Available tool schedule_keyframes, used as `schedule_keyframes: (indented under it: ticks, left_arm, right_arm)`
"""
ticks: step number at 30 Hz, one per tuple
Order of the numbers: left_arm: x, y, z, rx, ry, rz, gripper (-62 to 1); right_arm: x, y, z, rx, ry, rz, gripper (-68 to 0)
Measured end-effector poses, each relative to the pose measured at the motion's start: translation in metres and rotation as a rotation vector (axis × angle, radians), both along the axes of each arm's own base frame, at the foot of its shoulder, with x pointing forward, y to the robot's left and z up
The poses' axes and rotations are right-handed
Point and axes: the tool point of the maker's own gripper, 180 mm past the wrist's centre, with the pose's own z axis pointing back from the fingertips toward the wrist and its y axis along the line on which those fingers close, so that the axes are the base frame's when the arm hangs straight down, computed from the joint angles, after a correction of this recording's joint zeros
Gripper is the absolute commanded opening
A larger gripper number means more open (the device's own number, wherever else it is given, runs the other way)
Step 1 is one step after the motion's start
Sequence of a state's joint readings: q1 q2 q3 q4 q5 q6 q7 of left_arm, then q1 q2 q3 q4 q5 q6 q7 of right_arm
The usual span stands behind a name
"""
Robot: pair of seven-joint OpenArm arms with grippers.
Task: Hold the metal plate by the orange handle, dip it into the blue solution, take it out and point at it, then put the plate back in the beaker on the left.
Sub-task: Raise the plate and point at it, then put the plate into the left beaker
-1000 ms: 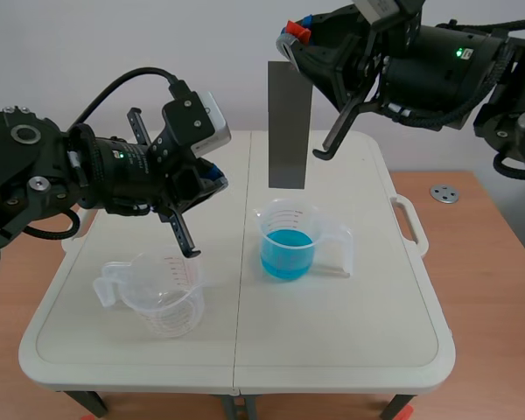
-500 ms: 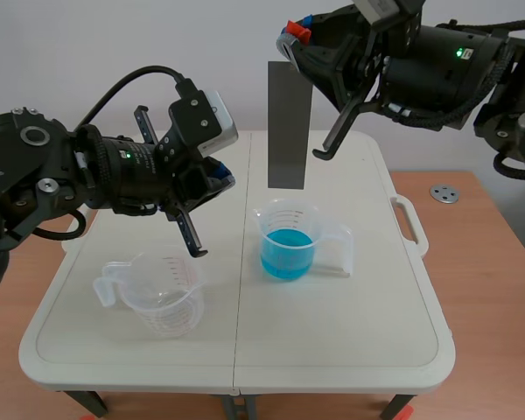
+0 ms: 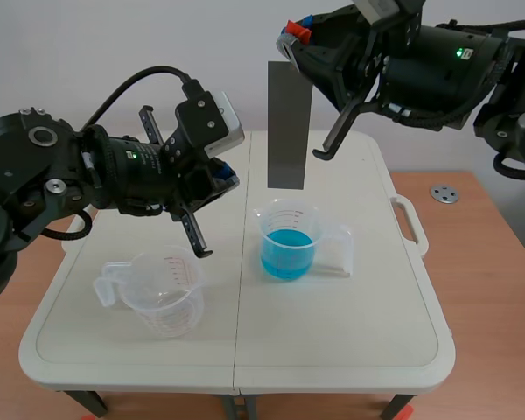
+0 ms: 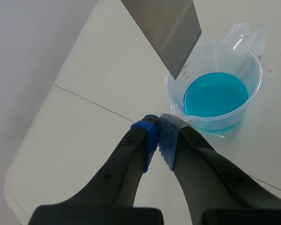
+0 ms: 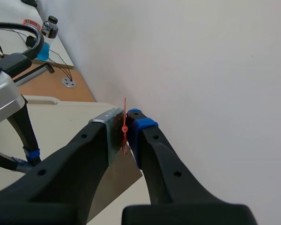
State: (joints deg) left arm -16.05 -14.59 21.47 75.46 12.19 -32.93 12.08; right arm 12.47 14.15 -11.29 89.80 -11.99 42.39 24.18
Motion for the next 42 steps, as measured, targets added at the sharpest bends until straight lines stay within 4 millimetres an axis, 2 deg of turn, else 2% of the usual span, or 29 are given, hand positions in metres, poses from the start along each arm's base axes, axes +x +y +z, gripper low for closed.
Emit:
schedule_keyframes:
  ticks: [8,11,13,17,25,32,36,42]
  left_arm:
    - [0.004,0.005,0.004,-0.023,-0.018,0.029,-59.6]
    - [0.007,0.022,0.004,-0.034,-0.03,0.076,-59.6]
    - [0.0,0.036,-0.003,-0.019,-0.018,0.09,-59.6]
    - [-0.019,0.061,-0.006,-0.06,0.0,0.122,-59.6]
    - [-0.052,0.123,0.007,-0.153,0.02,0.222,-59.6]
    - [-0.094,0.174,-0.01,-0.164,0.079,0.334,-59.6]
    - [-0.124,0.19,-0.021,-0.175,0.12,0.366,-59.6]
    - [-0.174,0.195,-0.037,-0.2,0.212,0.377,-59.6]
  right_arm:
    - [0.0,0.0,0.0,0.0,0.0,0.0,-66.2]
    - [0.0,0.0,0.0,0.001,0.0,0.0,-66.2]
    - [0.0,0.0,0.0,0.0,0.0,0.0,-66.2]
    - [0.0,0.0,0.0,0.0,0.0,0.0,-66.2]
    - [0.0,0.0,0.0,0.0,0.0,0.0,-66.2]
    - [0.0,0.0,0.0,0.001,0.0,0.0,-66.2]
    - [0.0,0.0,0.0,0.0,0.0,0.0,-66.2]
    - [0.0,0.0,0.0,0.0,0.0,0.0,-66.2]
